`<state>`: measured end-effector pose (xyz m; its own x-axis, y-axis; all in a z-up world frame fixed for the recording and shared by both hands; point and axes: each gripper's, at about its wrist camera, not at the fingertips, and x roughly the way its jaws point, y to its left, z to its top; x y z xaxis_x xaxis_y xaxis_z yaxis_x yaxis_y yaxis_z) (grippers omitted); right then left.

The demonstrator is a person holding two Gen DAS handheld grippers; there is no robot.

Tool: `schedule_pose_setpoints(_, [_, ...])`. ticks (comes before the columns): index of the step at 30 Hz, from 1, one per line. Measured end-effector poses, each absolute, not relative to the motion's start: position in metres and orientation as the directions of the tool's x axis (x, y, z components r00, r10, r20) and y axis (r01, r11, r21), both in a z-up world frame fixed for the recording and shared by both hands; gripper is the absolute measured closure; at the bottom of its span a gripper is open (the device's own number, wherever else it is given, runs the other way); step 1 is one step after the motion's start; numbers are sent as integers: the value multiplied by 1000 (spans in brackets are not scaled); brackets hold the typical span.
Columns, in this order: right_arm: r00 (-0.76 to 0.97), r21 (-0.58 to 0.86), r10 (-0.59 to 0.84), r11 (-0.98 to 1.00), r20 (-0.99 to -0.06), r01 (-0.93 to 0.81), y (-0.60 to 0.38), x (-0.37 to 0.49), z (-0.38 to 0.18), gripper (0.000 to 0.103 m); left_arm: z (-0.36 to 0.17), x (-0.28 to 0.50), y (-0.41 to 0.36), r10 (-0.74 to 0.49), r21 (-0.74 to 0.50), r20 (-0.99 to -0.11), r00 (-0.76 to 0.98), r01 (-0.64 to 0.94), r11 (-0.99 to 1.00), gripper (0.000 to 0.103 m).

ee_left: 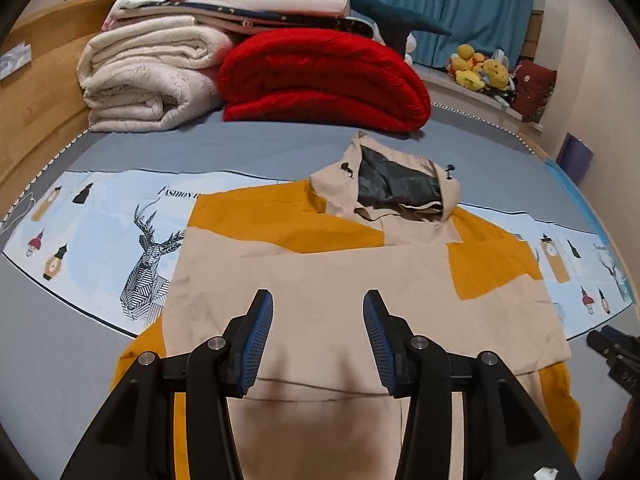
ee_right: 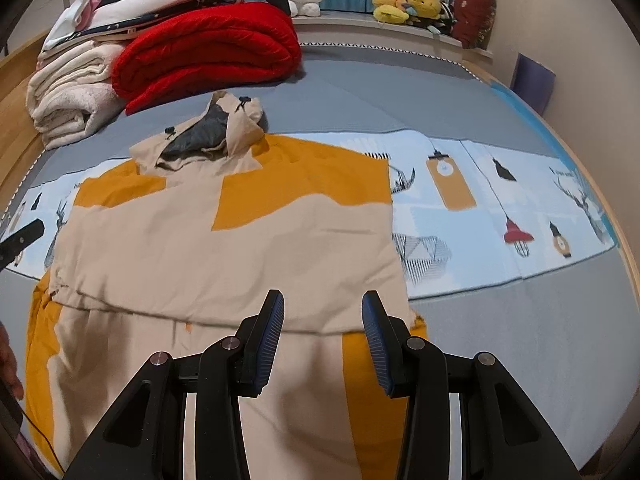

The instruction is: Fold large clothes

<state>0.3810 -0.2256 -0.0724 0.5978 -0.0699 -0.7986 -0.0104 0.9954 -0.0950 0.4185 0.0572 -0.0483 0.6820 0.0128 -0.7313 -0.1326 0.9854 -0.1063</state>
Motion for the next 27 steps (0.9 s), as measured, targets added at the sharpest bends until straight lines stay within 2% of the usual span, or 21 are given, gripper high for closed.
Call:
schedule_pose_setpoints(6, [621,-55,-39,998,-783,-7,-232,401,-61,63,-46,431,63,-20,-138,-723,691,-115,984,70])
schedule_pose_setpoints(9, [655,-34,-9,999,-755,-26,-234,407,-52,84,-42,445,61,-24,-127,-722,692,-99,987,72])
schedule_pose_setpoints(12, [671,-21,10,999,-742,-37,-235,414,-46,89,-37,477,61,-32,-124,-723,690,-83,989,72])
schedule_pose_setpoints(19, [618,0,14,1000,-786,-22,-242,426,-58,88,-39,600,45,-51,-80,-748,662,-14,997,73])
schedule_pose_setpoints(26, [558,12,-11,999,-830,37,-265,433,-76,88,-79,716,29,-31,-57,-813,582,-27,998,72])
schedule_pose_setpoints(27, [554,12,-15,999,-833,47,-268,434,-78,88,-87,733,28,-30,-63,-826,563,-40,997,70])
